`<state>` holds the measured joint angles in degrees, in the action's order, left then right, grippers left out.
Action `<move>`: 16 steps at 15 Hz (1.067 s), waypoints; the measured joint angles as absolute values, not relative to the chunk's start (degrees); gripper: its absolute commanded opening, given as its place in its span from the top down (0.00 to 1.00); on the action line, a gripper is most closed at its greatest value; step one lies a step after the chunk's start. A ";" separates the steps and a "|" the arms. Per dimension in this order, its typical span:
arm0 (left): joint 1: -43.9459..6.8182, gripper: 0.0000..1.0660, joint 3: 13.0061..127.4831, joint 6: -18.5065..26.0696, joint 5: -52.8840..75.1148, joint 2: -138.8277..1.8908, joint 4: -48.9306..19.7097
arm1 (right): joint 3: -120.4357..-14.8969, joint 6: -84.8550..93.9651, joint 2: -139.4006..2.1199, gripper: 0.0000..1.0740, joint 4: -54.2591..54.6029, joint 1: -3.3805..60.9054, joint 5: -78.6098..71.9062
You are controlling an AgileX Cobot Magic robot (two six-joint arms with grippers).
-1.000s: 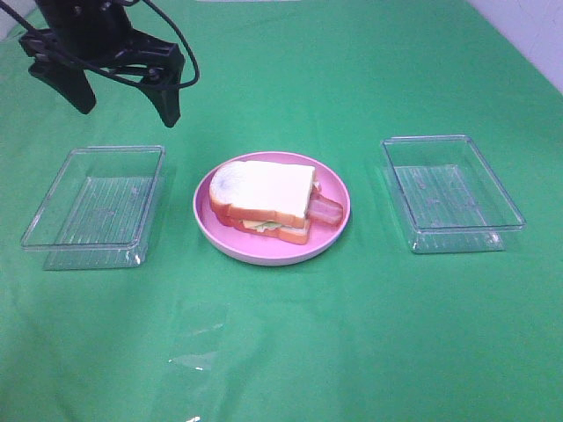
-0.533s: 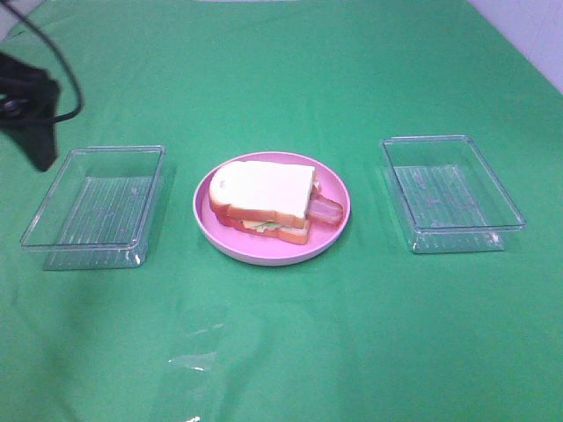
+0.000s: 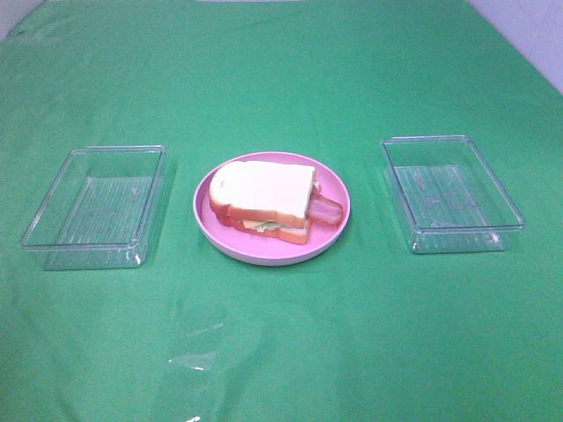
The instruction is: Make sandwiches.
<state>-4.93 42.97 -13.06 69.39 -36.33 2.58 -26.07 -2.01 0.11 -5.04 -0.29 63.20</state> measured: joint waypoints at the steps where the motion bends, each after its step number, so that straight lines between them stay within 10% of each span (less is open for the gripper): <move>1: -4.93 0.05 42.40 -13.29 69.44 -28.93 2.52 | -26.07 -2.01 0.11 0.08 -5.04 -0.29 63.20; 6: -4.81 0.05 37.13 -7.28 64.92 -0.74 0.86 | -26.07 -2.01 0.11 0.08 -5.04 -0.29 63.20; 16: -4.81 0.05 29.74 -2.29 62.05 0.34 -1.89 | -26.07 -2.01 0.11 0.08 -4.87 -0.29 63.20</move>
<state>-4.81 29.74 -2.29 62.05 0.34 -1.89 -26.07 -2.01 0.11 -4.87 -0.29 63.20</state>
